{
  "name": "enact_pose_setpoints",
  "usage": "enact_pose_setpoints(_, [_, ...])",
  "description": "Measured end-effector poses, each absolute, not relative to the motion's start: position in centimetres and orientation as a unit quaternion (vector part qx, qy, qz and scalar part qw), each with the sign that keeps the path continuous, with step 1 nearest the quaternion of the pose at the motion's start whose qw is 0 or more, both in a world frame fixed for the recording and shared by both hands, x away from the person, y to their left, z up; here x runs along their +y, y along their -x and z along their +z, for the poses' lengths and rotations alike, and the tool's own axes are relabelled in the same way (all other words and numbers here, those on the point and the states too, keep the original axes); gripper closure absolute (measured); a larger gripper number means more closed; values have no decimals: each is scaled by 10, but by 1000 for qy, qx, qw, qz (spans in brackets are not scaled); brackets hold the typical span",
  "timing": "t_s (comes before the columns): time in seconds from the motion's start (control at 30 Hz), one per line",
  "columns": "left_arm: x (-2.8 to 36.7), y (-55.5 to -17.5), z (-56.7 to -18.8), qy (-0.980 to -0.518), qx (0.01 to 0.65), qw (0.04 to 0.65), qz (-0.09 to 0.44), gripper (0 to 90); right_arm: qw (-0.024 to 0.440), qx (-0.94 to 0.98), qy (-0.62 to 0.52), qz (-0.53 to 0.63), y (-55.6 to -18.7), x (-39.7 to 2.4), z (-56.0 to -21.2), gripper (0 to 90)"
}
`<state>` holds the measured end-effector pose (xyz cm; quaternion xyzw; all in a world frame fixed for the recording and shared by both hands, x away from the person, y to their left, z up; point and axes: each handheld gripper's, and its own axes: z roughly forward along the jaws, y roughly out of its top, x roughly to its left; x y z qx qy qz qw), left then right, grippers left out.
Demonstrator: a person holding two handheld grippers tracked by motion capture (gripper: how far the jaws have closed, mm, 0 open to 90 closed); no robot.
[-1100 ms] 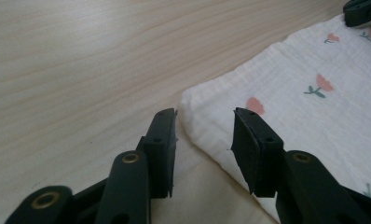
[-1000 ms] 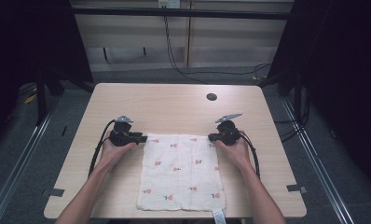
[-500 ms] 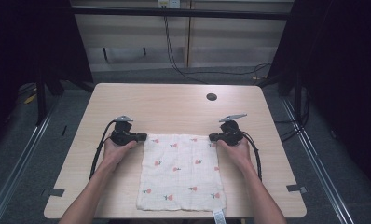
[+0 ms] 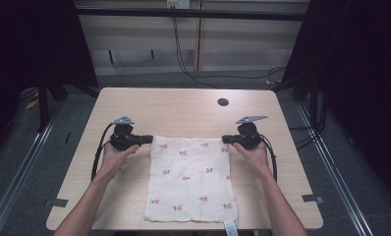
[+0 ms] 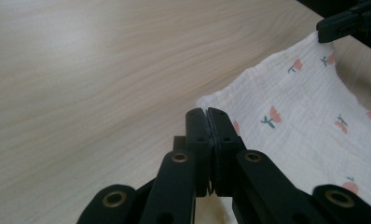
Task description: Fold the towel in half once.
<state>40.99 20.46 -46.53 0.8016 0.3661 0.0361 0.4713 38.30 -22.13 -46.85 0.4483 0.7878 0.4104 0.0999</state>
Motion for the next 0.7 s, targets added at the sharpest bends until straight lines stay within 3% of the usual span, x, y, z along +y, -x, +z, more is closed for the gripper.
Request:
enact_pose_setpoints(0.43, [204,-410,-431,-787,355,501,60,884,117,771,-439,445,-387,-229,-438,875])
enact_pose_setpoints(0.57, [206,-400,-434,-793,344,499,59,884,89,767,-434,463,-383,-232,-438,874])
enact_pose_setpoints(0.7, [209,-390,-436,-794,337,503,59,883,93,775,-427,456,-372,-235,-440,874])
